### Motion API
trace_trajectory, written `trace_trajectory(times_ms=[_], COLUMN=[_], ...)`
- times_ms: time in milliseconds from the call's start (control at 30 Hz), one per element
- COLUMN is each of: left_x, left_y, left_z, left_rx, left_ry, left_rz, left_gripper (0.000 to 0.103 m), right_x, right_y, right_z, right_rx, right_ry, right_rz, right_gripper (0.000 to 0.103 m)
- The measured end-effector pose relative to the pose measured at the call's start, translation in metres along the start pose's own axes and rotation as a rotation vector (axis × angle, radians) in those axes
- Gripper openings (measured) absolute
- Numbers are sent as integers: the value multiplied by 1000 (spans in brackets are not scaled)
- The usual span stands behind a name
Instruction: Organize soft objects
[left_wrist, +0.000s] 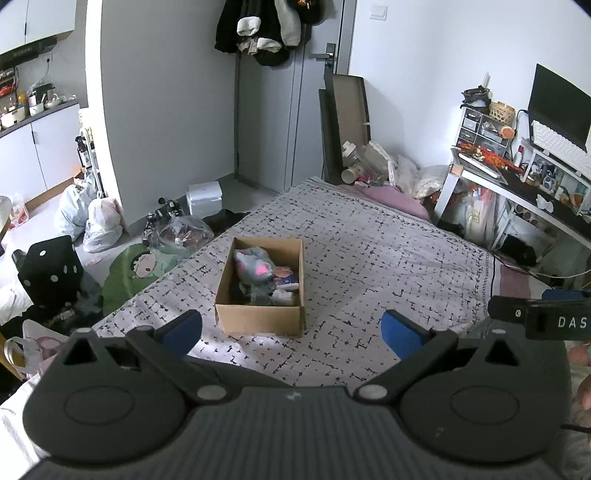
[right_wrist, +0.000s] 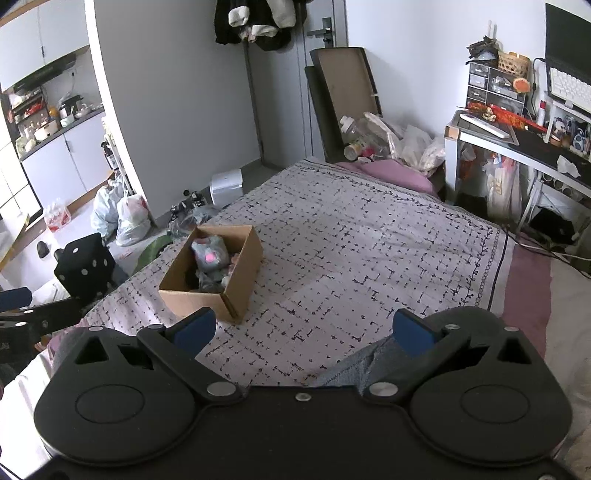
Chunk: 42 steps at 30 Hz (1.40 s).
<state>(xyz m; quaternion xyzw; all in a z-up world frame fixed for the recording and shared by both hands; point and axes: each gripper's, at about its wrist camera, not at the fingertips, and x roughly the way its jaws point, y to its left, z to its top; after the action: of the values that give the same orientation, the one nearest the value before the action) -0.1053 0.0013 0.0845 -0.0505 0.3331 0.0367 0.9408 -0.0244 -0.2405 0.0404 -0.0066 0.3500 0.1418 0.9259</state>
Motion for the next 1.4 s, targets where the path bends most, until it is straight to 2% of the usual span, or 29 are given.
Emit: trace_trajectory(times_ms=[300, 1400], left_x=[0, -1], left_y=[2, 2], left_z=[-2, -6], left_rx=[-11, -16], left_ry=[8, 17], left_rz=[-4, -21], left_gripper=[102, 102], right_x=[-1, 5], right_y=[12, 13], right_z=[0, -8], right_rx=[-54, -37], right_ry=[6, 26], right_rz=[13, 3], right_gripper=[103, 103])
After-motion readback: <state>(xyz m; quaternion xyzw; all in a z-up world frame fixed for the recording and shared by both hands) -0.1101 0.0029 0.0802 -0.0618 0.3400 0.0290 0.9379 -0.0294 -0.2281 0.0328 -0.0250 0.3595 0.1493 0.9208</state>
